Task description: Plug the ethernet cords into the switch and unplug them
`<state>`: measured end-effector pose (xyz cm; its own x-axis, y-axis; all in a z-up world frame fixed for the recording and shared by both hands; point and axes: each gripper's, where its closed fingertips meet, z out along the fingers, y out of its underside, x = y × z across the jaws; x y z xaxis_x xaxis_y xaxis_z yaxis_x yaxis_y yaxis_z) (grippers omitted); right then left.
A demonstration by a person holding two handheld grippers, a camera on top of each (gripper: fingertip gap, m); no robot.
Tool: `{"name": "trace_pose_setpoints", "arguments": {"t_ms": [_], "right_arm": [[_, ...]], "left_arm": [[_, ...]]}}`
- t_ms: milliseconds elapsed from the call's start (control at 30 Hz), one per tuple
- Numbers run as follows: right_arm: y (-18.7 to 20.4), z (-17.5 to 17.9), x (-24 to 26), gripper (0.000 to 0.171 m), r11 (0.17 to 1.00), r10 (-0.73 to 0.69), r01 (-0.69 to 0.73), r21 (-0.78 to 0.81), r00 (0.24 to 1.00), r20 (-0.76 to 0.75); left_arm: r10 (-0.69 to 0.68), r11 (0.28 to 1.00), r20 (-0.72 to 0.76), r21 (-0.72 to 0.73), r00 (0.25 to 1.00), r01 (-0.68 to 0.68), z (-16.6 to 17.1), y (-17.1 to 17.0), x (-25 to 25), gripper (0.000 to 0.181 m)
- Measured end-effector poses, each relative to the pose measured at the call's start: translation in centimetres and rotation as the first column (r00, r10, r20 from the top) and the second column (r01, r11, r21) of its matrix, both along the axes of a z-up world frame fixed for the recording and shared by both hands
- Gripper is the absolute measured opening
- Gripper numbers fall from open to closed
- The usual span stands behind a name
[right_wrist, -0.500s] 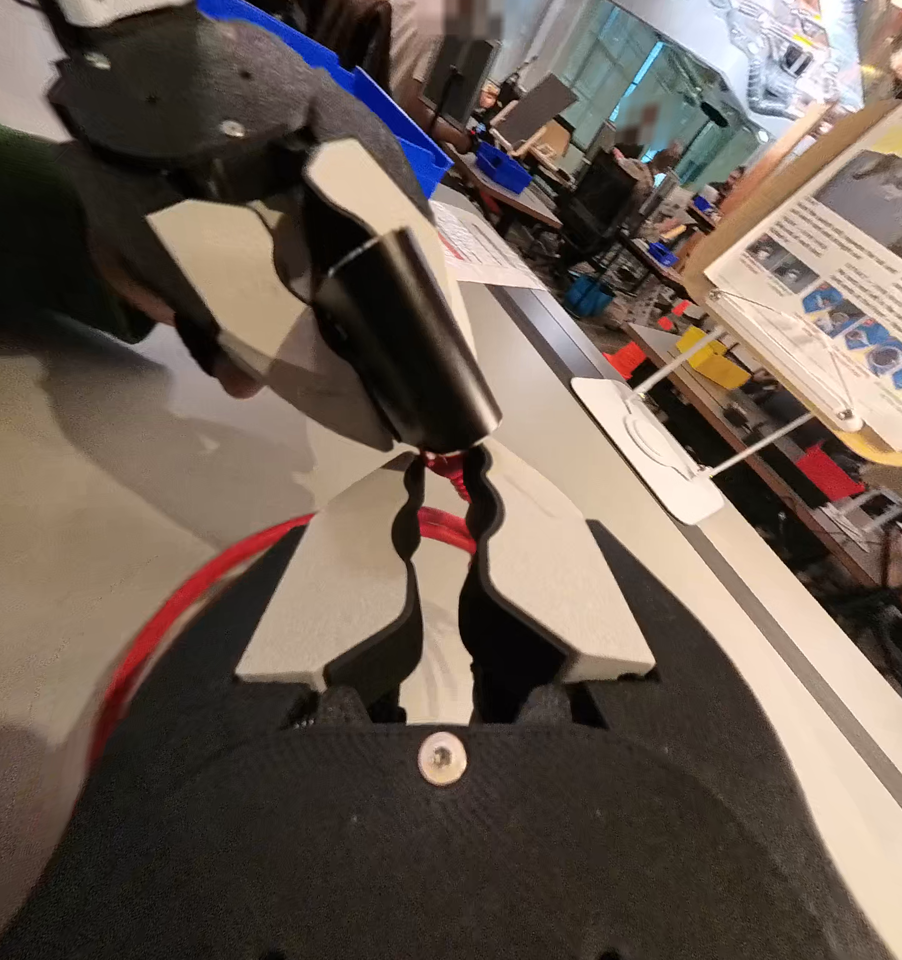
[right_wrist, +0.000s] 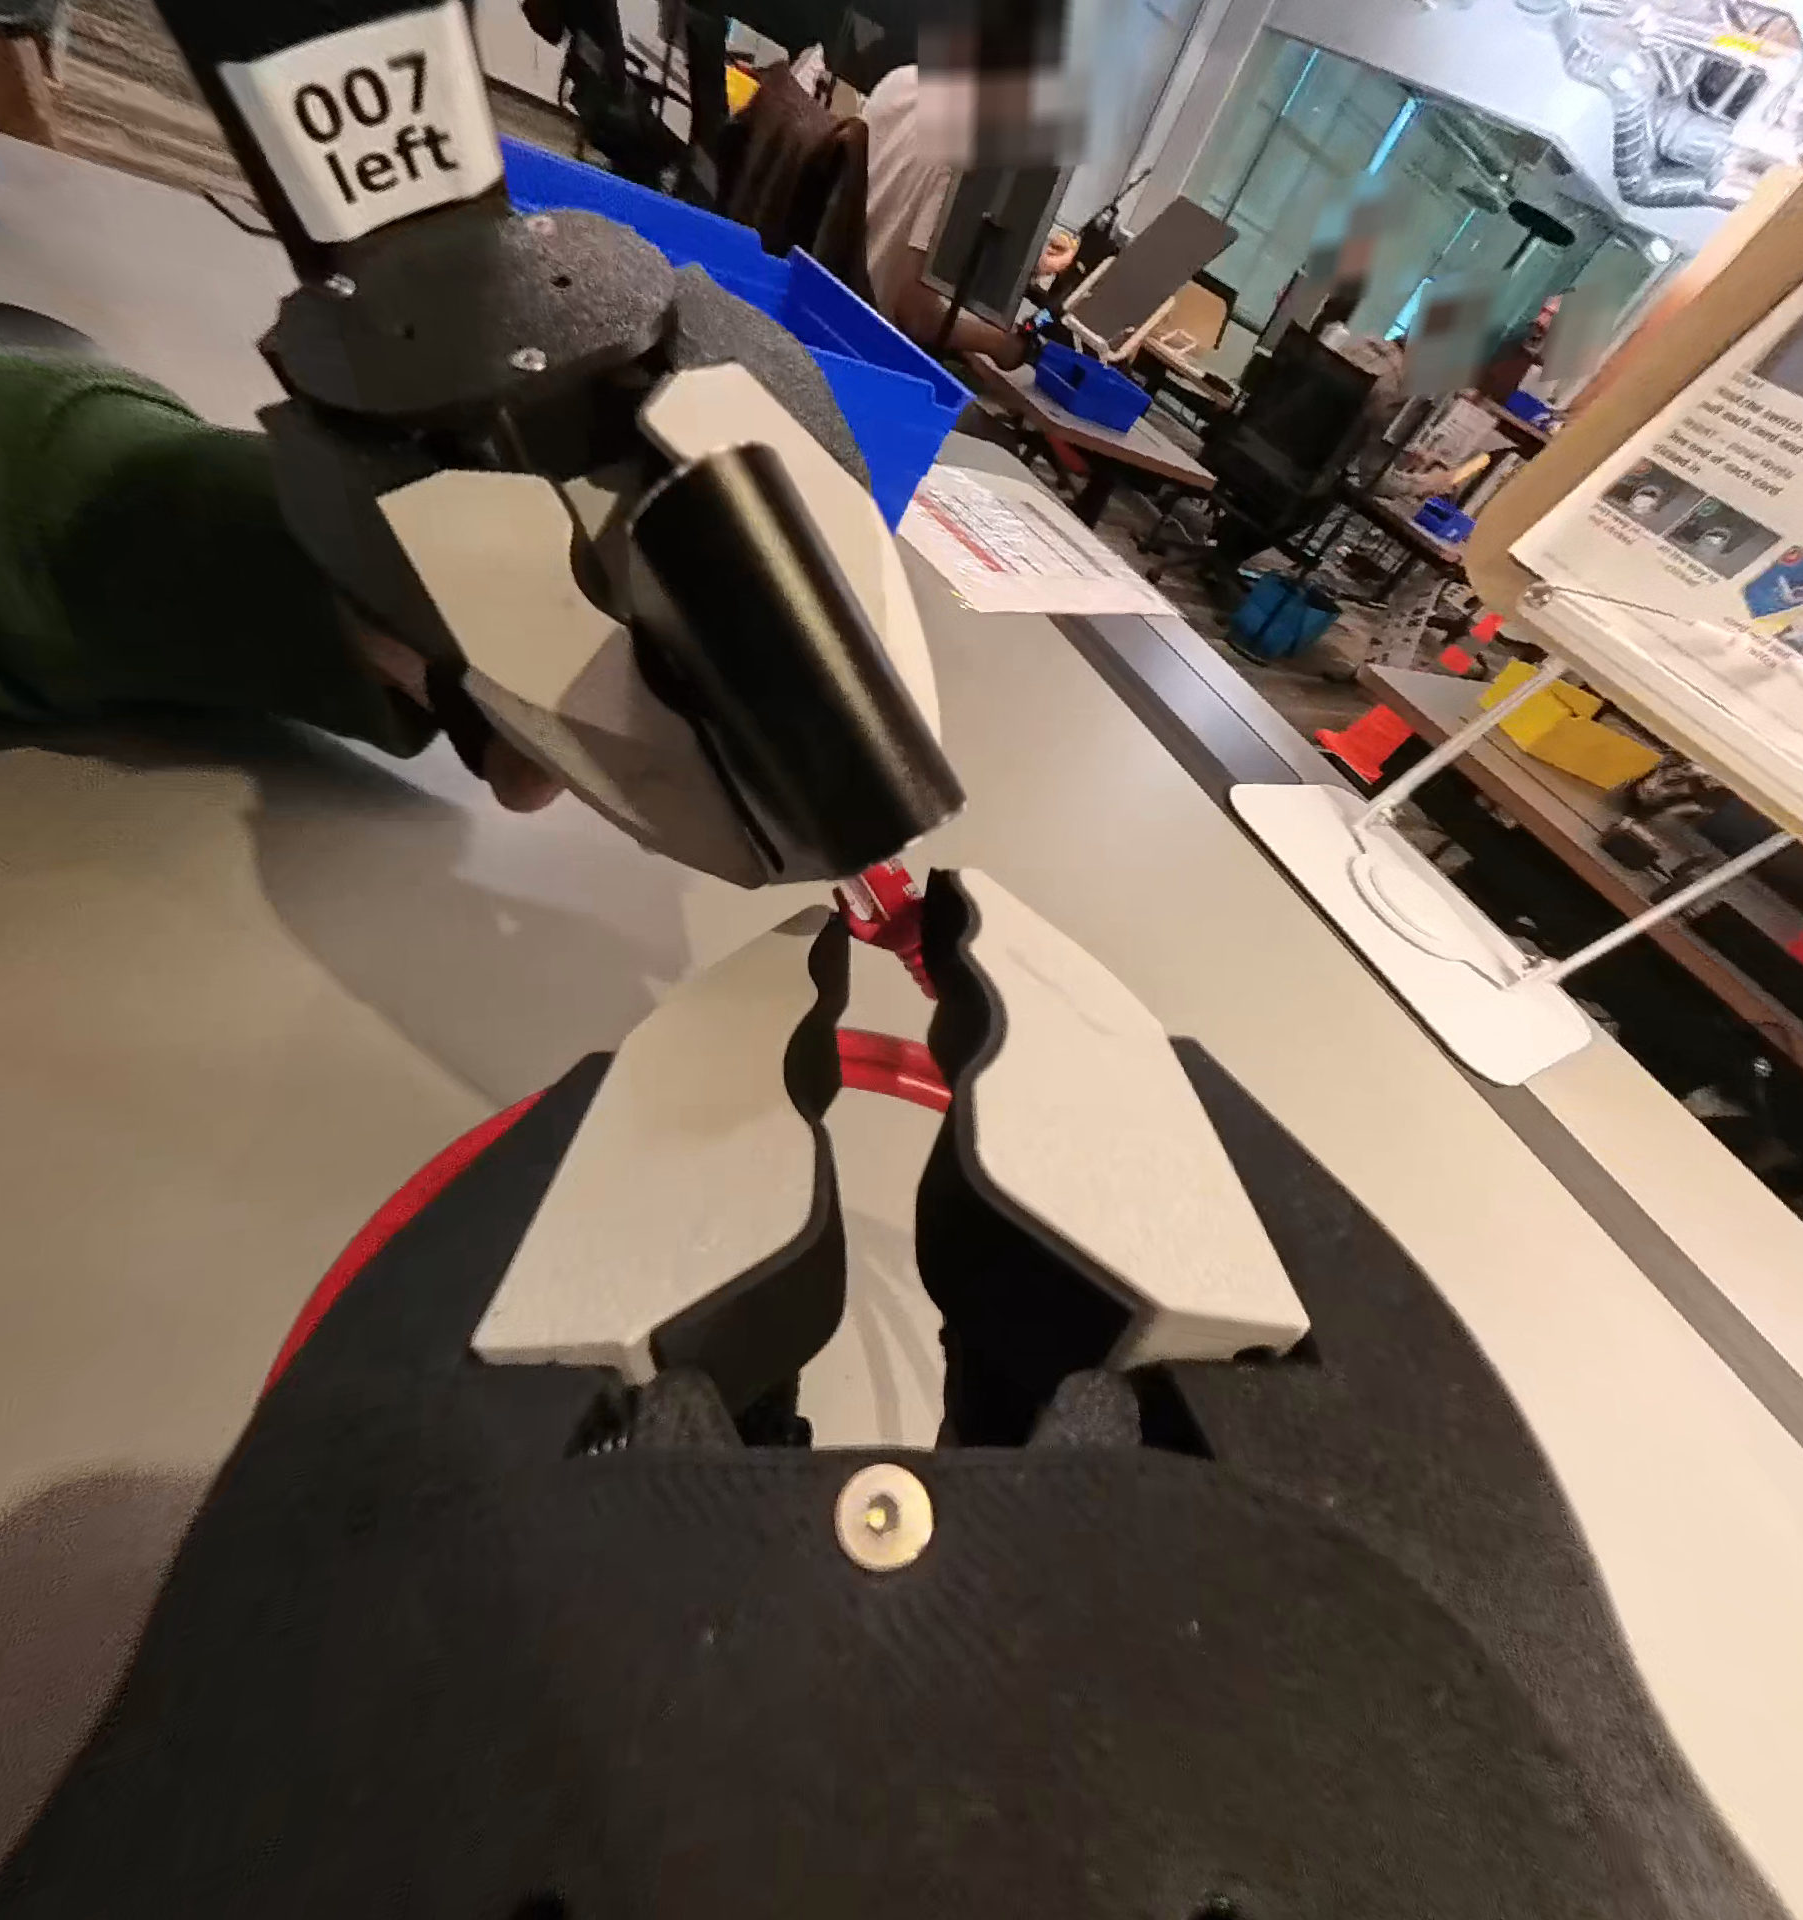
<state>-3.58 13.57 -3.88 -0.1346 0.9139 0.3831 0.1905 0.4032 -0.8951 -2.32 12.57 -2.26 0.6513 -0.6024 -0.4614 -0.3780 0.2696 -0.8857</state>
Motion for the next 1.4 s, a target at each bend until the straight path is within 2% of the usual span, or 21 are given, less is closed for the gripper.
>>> {"name": "trace_pose_setpoints", "arguments": {"t_ms": [100,133,300,367,533,633,667,700,733,767,800,867,900,1033,1167,1300,1400], "right_arm": [[0.7,-0.2,-0.1,0.015,0.99,-0.074,0.072,0.121,0.997,0.013],[0.8,0.1,-0.1,0.017,0.99,-0.08,0.079,0.116,0.997,0.01],[0.4,0.2,-0.3,0.015,0.994,-0.018,0.02,-0.107,1.0,0.021],[0.4,0.1,-0.5,0.015,0.99,-0.018,0.021,-0.136,1.0,0.023],[1.5,0.4,-1.4,0.015,0.97,-0.131,0.131,-0.205,0.991,0.011],[2.0,0.6,-1.8,0.014,0.963,-0.185,0.18,-0.199,0.983,-0.004],[2.1,0.6,-1.9,0.015,0.962,-0.194,0.189,-0.195,0.981,-0.007],[2.7,0.7,-1.8,0.015,0.958,-0.228,0.221,-0.185,0.974,-0.016],[4.6,1.8,-1.3,0.014,0.937,-0.312,0.293,-0.19,0.946,-0.083],[5.9,2.7,-0.6,0.014,0.923,-0.324,0.289,-0.254,0.94,-0.107],[6.2,3.0,-0.2,0.014,0.927,-0.286,0.246,-0.283,0.952,-0.106],[6.0,1.5,0.3,0.015,0.945,-0.252,0.237,-0.223,0.967,-0.04],[5.8,1.4,0.7,0.015,0.951,-0.248,0.236,-0.199,0.968,-0.036],[6.2,3.6,2.6,0.015,0.956,-0.264,0.249,-0.152,0.96,-0.092],[6.9,7.1,5.7,0.015,0.95,-0.3,0.278,-0.143,0.939,-0.166],[8.7,12.9,12.1,0.016,0.909,-0.412,0.415,-0.042,0.876,-0.253],[11.2,16.8,18.3,0.016,0.824,-0.522,0.561,0.077,0.805,-0.282]], "left_arm": [[0.059,0.998,-0.048,0.026,0.997,-0.057,-0.2,0.6,-0.1,0.028],[0.065,0.997,-0.043,0.033,0.997,-0.063,0.0,0.6,-0.1,0.028],[0.013,1.0,0.047,-0.018,0.999,-0.012,0.3,0.4,-0.3,0.028],[-0.016,0.998,0.121,-0.062,0.993,0.024,0.2,0.4,-0.6,0.028],[0.058,0.997,0.223,-0.071,0.973,-0.043,0.4,1.5,-1.6,0.028],[0.126,0.992,0.164,-0.007,0.978,-0.126,0.4,1.9,-1.9,0.033],[0.146,0.988,0.126,0.026,0.981,-0.151,0.4,1.9,-2.0,0.029],[0.146,0.986,0.098,0.064,0.984,-0.153,0.7,1.6,-1.9,0.028],[0.063,0.995,0.03,0.077,0.998,-0.065,0.3,0.6,-0.6,0.028],[0.075,0.991,-0.024,0.112,0.997,-0.072,0.0,0.3,0.0,0.028],[0.12,0.984,-0.017,0.135,0.993,-0.117,0.4,0.6,-0.1,0.029],[0.113,0.984,0.12,0.121,0.986,-0.127,2.1,0.9,-0.8,0.032],[0.111,0.987,0.149,0.097,0.983,-0.126,2.2,1.0,-1.3,0.027],[0.2,0.976,0.066,0.07,0.977,-0.205,1.1,1.3,-3.2,0.028],[0.239,0.968,0.063,0.064,0.969,-0.243,1.2,1.7,-3.7,0.027],[0.249,0.967,0.004,0.058,0.968,-0.249,0.2,2.0,-3.2,0.027],[0.252,0.967,-0.02,0.055,0.968,-0.251,-0.1,2.2,-2.8,0.027]]}}
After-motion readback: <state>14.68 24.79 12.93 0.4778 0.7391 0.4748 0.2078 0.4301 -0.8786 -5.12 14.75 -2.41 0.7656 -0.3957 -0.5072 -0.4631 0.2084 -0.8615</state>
